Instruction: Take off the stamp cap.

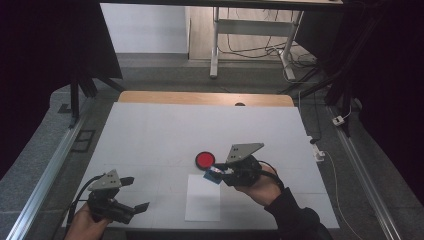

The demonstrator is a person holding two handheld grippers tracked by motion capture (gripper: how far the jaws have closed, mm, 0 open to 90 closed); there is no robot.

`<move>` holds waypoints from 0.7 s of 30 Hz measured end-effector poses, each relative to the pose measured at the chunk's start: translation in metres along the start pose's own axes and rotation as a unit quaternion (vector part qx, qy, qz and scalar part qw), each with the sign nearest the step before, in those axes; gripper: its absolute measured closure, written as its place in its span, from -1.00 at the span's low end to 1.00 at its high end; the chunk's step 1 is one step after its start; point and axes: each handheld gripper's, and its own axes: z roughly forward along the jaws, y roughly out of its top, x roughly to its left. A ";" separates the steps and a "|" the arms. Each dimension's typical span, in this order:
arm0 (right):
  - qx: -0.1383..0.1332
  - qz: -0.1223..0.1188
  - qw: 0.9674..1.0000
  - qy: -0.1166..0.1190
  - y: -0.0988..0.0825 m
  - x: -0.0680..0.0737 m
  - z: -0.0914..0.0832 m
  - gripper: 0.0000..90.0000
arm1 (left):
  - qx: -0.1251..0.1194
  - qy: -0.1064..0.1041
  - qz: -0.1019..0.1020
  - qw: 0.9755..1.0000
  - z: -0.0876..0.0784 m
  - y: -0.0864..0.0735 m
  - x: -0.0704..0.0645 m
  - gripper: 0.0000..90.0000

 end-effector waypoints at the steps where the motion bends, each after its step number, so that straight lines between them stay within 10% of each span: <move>1: -0.002 0.000 1.000 0.001 0.000 0.000 0.000 0.56 | 0.001 -0.001 0.000 1.000 0.001 0.001 0.000 -1.00; 21: -0.007 -0.010 1.000 0.008 0.003 0.000 -0.003 0.56 | -0.005 -0.001 0.031 1.000 0.026 0.034 -0.006 -1.00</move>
